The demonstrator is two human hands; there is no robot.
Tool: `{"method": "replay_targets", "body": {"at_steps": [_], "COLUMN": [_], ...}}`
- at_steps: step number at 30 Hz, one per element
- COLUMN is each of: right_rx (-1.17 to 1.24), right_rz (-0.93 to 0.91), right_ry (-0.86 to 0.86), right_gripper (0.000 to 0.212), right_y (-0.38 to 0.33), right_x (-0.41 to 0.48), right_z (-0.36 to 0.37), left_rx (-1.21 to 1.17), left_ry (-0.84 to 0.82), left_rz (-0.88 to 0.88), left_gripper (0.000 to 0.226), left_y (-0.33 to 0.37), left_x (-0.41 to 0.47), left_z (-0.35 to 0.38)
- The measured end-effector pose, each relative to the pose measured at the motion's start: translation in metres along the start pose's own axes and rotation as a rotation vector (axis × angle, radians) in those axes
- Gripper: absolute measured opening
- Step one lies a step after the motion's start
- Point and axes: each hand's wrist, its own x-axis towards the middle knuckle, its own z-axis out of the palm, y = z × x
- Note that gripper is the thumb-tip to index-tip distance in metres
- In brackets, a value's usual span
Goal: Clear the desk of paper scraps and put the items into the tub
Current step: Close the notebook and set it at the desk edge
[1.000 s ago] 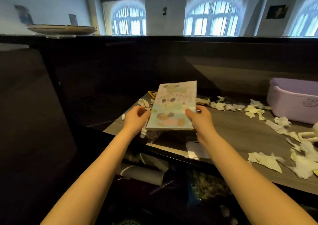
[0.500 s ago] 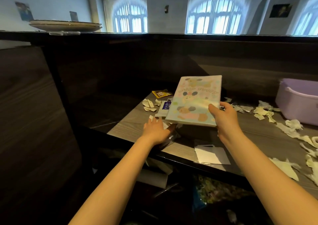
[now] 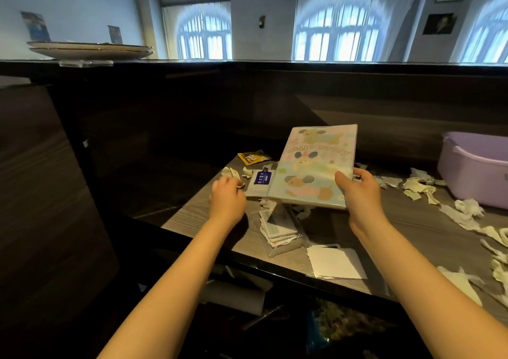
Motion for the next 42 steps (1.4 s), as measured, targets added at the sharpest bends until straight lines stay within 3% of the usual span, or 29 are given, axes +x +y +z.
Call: {"method": "replay_targets", "body": {"at_steps": [10,18,27,30,37,42], "right_rx": [-0.015,-0.004,0.083,0.085,0.063,0.059], "right_rz": [0.059,0.098,0.108,0.102,0.065,0.051], "right_ry": [0.019,0.016,0.018,0.012,-0.037,-0.134], "right_gripper": [0.037,0.036,0.035,0.035,0.036,0.032], "right_y": [0.017,0.027,0.026,0.024,0.013,0.008], "right_x": [0.034,0.049,0.044,0.042,0.029,0.007], "right_z": [0.000,-0.014,-0.020,-0.019,-0.007,0.020], "left_rx": [0.098,0.228,0.107,-0.022,-0.124,-0.302], "left_ry": [-0.262,-0.372,-0.505,-0.456,-0.062,-0.186], "left_rz": [-0.172,-0.034,0.052,0.051,0.011,-0.054], "left_gripper": [0.079,0.069,0.046,0.038,0.032,0.021], "left_y": [-0.039,-0.014,0.030,0.035,0.028,0.038], "left_x": [0.075,0.082,0.069,0.065,0.059,0.043], "left_z": [0.022,0.044,0.068,0.067,0.022,-0.016]}}
